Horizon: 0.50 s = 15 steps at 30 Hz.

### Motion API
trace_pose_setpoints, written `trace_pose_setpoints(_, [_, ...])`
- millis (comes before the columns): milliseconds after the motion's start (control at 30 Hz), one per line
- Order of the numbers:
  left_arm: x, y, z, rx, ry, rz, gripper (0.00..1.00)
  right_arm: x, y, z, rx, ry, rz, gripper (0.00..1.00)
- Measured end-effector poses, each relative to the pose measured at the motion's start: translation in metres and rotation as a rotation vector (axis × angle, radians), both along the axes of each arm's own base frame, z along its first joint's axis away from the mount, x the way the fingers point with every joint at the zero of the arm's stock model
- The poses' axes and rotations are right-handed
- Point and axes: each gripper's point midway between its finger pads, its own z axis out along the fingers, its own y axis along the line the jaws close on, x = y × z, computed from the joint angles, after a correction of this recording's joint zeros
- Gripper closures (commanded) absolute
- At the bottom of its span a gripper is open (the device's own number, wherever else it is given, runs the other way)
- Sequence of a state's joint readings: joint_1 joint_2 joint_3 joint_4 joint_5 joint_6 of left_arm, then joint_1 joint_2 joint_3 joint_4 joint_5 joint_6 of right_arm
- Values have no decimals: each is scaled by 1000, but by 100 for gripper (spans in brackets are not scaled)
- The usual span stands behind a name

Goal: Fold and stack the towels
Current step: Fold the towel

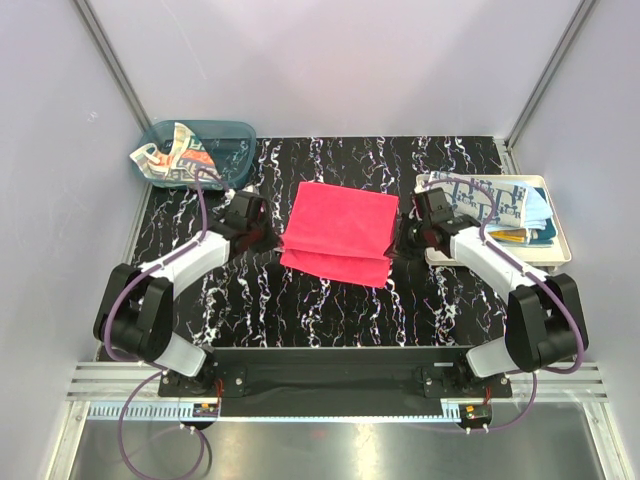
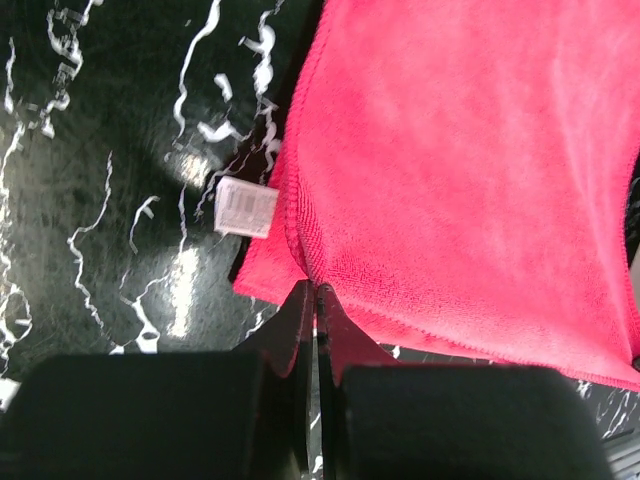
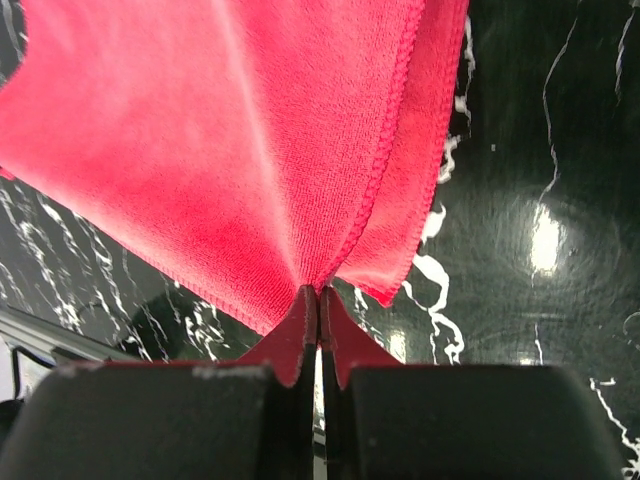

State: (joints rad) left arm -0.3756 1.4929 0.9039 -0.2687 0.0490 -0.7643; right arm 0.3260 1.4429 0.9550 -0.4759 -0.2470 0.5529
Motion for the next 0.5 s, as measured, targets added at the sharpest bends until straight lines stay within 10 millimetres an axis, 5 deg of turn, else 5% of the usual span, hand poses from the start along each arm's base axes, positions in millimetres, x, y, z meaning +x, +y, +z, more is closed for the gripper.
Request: trace_pose_setpoints(500, [-10, 5, -13, 12, 28, 2, 100, -37, 12, -37, -11, 87, 40, 92])
